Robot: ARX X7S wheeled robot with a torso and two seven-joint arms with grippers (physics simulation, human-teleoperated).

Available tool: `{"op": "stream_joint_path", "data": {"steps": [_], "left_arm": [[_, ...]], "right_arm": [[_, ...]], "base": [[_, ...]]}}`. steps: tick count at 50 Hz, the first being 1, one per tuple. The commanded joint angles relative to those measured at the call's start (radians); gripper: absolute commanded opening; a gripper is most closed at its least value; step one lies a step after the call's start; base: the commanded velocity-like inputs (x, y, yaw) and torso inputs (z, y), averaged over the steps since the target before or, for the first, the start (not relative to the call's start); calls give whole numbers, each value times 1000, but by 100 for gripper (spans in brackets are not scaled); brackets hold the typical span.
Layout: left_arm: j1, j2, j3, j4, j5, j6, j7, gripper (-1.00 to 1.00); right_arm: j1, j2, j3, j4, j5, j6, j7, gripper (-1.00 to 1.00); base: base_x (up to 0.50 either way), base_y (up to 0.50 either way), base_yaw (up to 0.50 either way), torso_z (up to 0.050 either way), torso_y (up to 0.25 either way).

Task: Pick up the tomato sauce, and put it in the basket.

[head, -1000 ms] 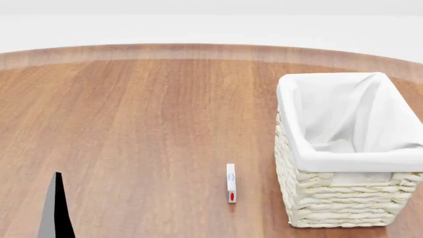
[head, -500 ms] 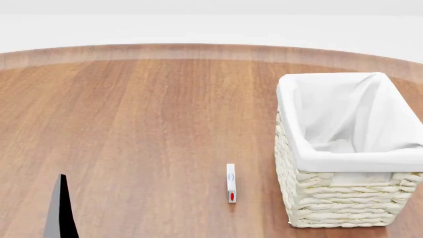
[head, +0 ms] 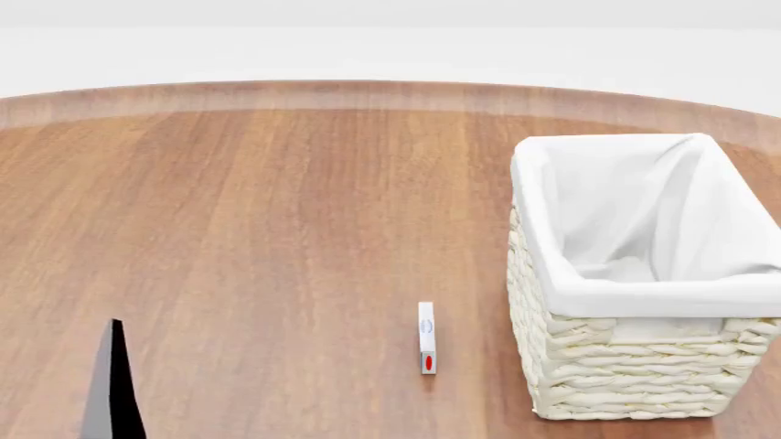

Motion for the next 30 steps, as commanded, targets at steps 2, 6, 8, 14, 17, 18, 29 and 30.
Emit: {"op": "stream_joint_path", "data": {"steps": [2, 6, 8, 14, 17, 18, 29, 30], "left_arm": [[-4, -2, 7, -11, 1, 4, -4, 100], [-4, -3, 7, -17, -4, 10, -6, 100], [-2, -3, 11, -21, -5, 15, -5, 100], [2, -9, 1, -12, -13, 16, -10, 100], [7, -11, 8, 5, -7, 7, -11, 100], [7, -12, 8, 11, -8, 5, -11, 100], [14, -21, 0, 27, -15, 4, -18, 100], [14, -22, 0, 27, -15, 4, -18, 100]], "right_arm": [[13, 0, -2, 1, -14, 4, 1, -100], [44, 9, -5, -20, -32, 6, 2, -100], [86, 17, -12, -17, -61, 12, 2, -100], [216, 50, -37, -125, -94, 113, -30, -100], [272, 48, -65, -170, -109, 153, -50, -100], [286, 42, -70, -182, -109, 156, -53, -100], [434, 4, -168, -185, -150, 194, -117, -100], [435, 4, -168, -185, -150, 194, -117, -100]], "base": [[0, 0, 0, 0, 0], [0, 0, 0, 0, 0], [0, 0, 0, 0, 0], [0, 0, 0, 0, 0], [0, 0, 0, 0, 0], [0, 0, 0, 0, 0], [0, 0, 0, 0, 1], [0, 0, 0, 0, 0]]}}
